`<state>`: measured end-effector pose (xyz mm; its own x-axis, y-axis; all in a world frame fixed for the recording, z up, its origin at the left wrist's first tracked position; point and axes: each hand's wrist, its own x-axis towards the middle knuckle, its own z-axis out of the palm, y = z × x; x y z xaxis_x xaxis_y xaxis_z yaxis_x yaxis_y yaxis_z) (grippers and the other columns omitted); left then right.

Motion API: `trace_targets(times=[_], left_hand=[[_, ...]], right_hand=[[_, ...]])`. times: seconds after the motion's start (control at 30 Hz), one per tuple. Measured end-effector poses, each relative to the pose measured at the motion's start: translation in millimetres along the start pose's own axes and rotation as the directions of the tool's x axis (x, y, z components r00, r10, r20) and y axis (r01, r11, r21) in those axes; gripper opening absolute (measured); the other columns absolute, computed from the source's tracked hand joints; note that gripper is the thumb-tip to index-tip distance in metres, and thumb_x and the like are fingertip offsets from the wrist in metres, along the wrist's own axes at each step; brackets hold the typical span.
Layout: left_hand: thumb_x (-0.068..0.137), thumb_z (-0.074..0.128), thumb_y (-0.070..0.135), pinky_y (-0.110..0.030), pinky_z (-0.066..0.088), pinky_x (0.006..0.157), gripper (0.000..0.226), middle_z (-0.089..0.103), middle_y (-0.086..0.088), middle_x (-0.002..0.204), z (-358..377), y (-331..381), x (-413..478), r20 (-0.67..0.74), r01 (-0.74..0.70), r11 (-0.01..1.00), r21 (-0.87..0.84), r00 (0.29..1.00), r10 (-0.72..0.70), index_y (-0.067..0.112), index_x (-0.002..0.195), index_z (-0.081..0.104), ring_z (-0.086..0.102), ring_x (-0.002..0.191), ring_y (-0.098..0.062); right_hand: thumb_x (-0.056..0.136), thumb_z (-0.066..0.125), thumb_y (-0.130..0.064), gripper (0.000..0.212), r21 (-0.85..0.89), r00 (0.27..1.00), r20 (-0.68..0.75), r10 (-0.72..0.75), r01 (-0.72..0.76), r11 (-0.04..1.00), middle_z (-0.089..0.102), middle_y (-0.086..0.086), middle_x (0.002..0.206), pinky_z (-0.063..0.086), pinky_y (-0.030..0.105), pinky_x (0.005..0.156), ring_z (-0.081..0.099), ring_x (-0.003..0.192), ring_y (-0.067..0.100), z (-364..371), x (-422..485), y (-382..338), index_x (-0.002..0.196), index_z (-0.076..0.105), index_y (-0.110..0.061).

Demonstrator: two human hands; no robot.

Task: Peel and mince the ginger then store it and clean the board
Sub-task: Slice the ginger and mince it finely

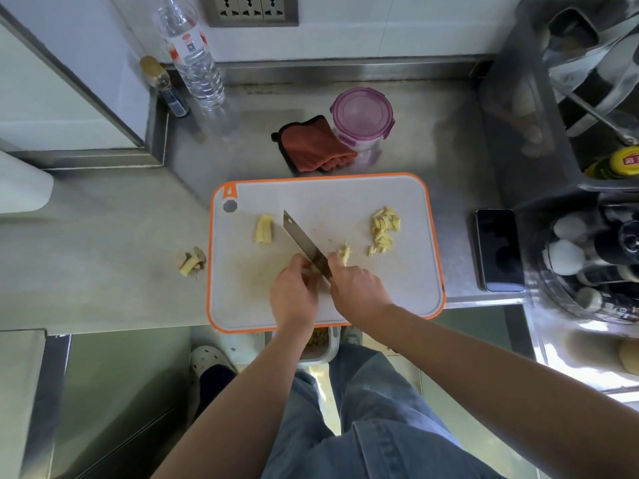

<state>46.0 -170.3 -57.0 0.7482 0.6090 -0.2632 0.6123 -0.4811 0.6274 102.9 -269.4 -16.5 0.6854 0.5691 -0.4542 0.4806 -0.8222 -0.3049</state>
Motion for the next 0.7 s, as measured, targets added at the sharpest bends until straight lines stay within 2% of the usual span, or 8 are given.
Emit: trace_targets(times=[0.13,0.27,0.47,0.6,0.7], left_hand=[[0.089,0.06,0.02,-0.033,0.049,0.063,0.003,0.067,0.007,0.077,0,0,3,0.026,-0.016,1.0,0.017,1.0,0.016,0.022,0.087,0.059,0.061,0.072,-0.017],[0.09,0.057,0.02,-0.028,0.044,0.06,0.003,0.065,0.006,0.078,2,-1,3,0.018,-0.041,0.999,0.031,0.999,0.04,0.022,0.089,0.059,0.059,0.07,-0.017],[0.089,0.059,0.016,-0.024,0.038,0.059,0.006,0.063,0.005,0.077,0,0,3,0.048,-0.037,0.999,0.033,0.998,0.035,0.02,0.087,0.055,0.057,0.07,-0.015],[0.089,0.059,0.018,-0.026,0.042,0.062,0.007,0.067,0.004,0.082,-3,1,3,0.054,-0.062,0.996,0.062,0.997,0.058,0.019,0.096,0.057,0.06,0.074,-0.016],[0.089,0.06,0.017,-0.026,0.042,0.063,0.008,0.067,0.004,0.082,-3,2,4,0.064,-0.048,0.997,0.063,0.997,0.044,0.018,0.096,0.057,0.061,0.076,-0.017]], right_hand=[[0.094,0.04,-0.006,0.037,-0.02,1.0,-0.015,0.0,-0.001,1.0,0.05,0.003,0.072,0.044,0.034,0.057,0.055,0.062,0.024,4,1,0,0.128,0.028,-0.013],[0.095,0.039,-0.008,0.039,-0.026,1.0,-0.014,0.009,-0.01,1.0,0.048,0.002,0.071,0.041,0.035,0.058,0.051,0.061,0.025,7,-1,0,0.131,0.026,-0.012],[0.099,0.036,-0.022,0.033,0.082,0.999,0.044,0.015,-0.019,0.996,0.057,0.01,0.083,0.051,0.043,0.069,0.058,0.075,0.03,-3,4,10,0.13,0.027,-0.013],[0.1,0.035,-0.021,0.03,0.039,0.999,0.029,-0.031,0.03,0.999,0.061,0.01,0.084,0.051,0.041,0.067,0.059,0.074,0.03,-4,-1,9,0.128,0.028,-0.014],[0.1,0.035,-0.022,0.032,0.016,0.999,0.025,-0.045,0.044,0.999,0.061,0.008,0.084,0.053,0.042,0.069,0.059,0.073,0.028,-8,-1,15,0.13,0.027,-0.016]])
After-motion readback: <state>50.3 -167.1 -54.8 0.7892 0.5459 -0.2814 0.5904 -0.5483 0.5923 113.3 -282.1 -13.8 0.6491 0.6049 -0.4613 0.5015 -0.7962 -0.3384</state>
